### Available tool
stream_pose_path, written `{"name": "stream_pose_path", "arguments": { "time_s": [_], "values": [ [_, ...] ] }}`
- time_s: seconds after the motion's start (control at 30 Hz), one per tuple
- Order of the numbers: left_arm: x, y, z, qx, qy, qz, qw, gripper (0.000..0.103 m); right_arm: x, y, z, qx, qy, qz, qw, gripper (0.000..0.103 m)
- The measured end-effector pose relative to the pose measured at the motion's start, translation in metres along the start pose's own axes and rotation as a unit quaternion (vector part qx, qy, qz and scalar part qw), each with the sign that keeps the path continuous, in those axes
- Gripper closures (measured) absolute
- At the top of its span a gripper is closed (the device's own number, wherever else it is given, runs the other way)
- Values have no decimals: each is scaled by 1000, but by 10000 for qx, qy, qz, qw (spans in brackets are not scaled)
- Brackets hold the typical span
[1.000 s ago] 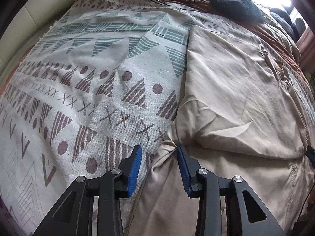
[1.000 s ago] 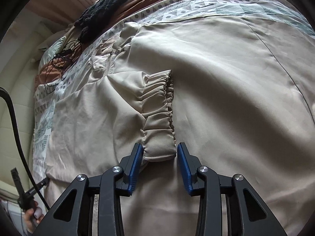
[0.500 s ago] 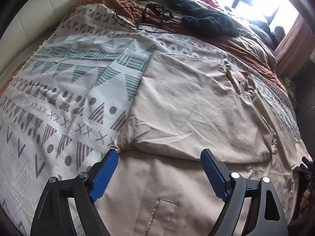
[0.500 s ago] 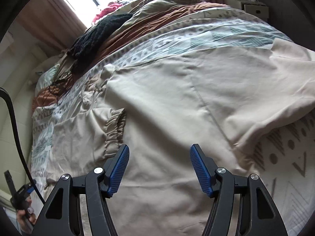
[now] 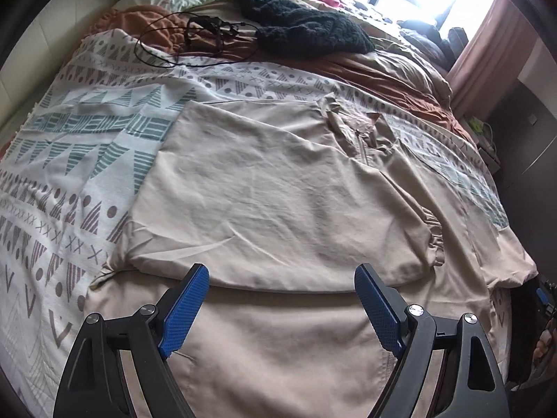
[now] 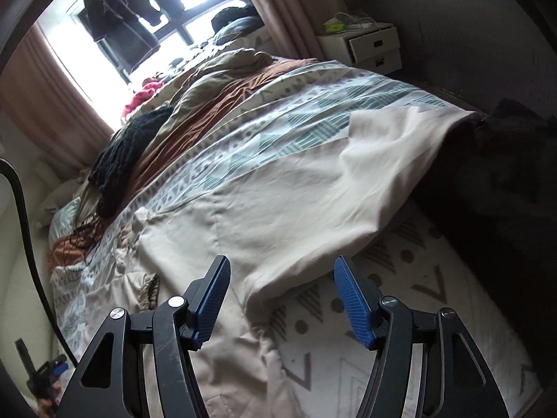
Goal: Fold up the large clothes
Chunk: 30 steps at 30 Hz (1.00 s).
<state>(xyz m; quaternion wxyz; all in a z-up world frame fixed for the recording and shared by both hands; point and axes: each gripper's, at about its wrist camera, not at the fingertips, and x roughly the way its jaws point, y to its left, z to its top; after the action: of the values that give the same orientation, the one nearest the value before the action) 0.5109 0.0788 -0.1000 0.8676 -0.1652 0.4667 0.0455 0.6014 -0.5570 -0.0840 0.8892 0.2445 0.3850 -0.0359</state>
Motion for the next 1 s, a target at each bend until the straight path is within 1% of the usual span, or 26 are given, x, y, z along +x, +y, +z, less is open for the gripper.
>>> {"name": "stream_pose_path", "arguments": {
  "time_s": [0.07, 0.13, 0.2, 0.3, 0.37, 0.4, 0.47, 0.6, 0.77, 0.83, 0.9, 1.0],
  "values": [
    [3, -14, 0, 92, 10, -49, 9999, 17, -10, -19, 9, 119, -192, -56, 9997, 45],
    [6, -27, 0, 182, 22, -89, 9998, 17, -17, -36, 18, 237, -309, -71, 9992, 48],
    [9, -39, 0, 269, 30, -127, 9996, 17, -21, -54, 28, 388, -371, -86, 9985, 54],
    [17, -57, -1, 422, 64, -157, 9990, 17, -21, -79, 40, 622, -457, -118, 9969, 56],
    [25, -67, -1, 507, 122, -163, 9985, 17, -18, -92, 46, 778, -491, -81, 9957, 57],
    [28, -71, -2, 535, 151, -167, 9983, 17, -16, -99, 49, 860, -503, -32, 9950, 59],
    [35, -78, -3, 589, 211, -149, 9979, 17, -9, -109, 55, 991, -509, 52, 9938, 63],
    [48, -85, -4, 646, 316, -92, 9974, 17, 9, -122, 64, 1210, -457, 276, 9912, 64],
    [62, -80, -5, 513, 455, -62, 9976, 17, 31, -124, 68, 1359, -320, 505, 9889, 64],
    [65, -78, -5, 468, 483, -45, 9977, 17, 39, -123, 68, 1355, -284, 553, 9888, 73],
    [67, -75, -6, 432, 505, -51, 9978, 17, 45, -123, 67, 1419, -180, 582, 9880, 93],
    [66, -70, -7, 419, 511, -49, 9978, 17, 40, -116, 65, 1324, -318, 587, 9889, 99]
  ]
}}
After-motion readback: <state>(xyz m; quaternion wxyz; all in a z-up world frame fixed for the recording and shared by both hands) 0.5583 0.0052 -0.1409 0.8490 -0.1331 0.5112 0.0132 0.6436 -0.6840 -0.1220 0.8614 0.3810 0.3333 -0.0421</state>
